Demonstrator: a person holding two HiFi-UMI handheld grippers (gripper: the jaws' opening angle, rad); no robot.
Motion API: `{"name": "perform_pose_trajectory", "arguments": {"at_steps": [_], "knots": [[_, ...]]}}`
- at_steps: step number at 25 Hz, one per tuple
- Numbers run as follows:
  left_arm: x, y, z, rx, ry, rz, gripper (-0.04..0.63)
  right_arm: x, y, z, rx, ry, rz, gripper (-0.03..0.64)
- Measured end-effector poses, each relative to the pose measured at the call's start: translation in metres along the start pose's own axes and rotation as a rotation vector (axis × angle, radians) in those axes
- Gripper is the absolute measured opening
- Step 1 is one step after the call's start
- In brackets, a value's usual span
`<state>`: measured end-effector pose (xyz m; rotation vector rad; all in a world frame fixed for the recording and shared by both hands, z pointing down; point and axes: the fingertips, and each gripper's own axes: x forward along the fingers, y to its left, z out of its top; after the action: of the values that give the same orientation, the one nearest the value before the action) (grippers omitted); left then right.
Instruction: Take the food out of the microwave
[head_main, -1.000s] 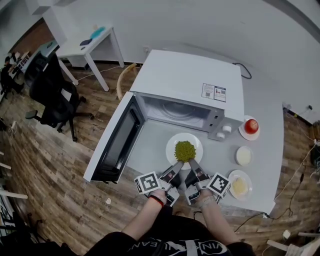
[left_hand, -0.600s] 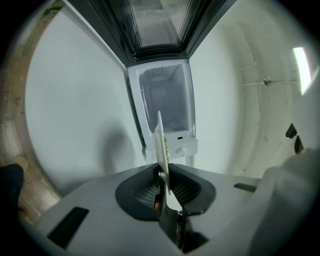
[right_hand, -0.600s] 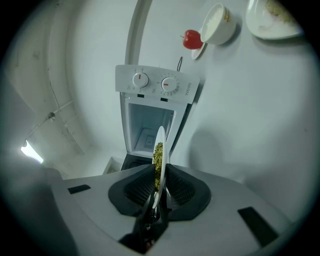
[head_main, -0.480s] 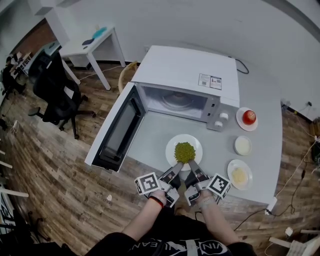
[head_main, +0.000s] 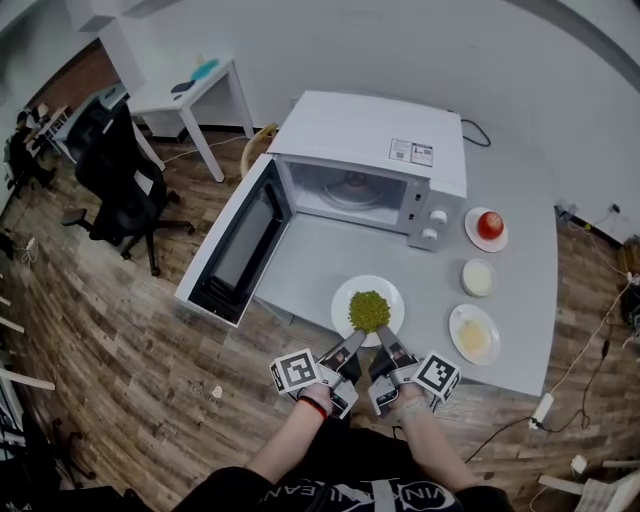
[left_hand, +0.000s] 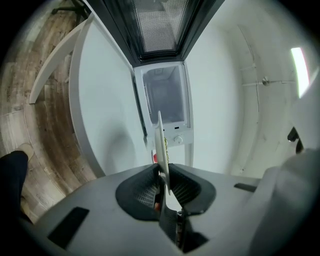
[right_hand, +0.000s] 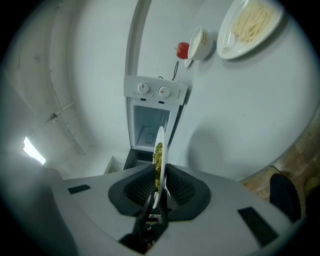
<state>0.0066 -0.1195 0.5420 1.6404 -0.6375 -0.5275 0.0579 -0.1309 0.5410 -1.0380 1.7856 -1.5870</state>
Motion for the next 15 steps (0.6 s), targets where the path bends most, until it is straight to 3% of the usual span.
{"name": "perform_pose_trajectory", "arguments": {"at_steps": [6, 9, 15], "knots": [[-0.009, -0.012, -0.017, -0.04, -0.01, -0.045, 0.058, -0.017, 0.004, -0.01, 0.008, -0.002, 0.008, 0.067], [-0.02, -0.003, -0.022, 0.018, 0.002, 0.016, 0.058, -0.026, 0.004, -0.016, 0.014, -0.007, 0.01, 0.067], [-0.031, 0.0, -0.041, 0.006, -0.001, 0.028, 0.058, -0.045, -0.001, -0.026, 0.029, -0.006, -0.004, 0.067]]}}
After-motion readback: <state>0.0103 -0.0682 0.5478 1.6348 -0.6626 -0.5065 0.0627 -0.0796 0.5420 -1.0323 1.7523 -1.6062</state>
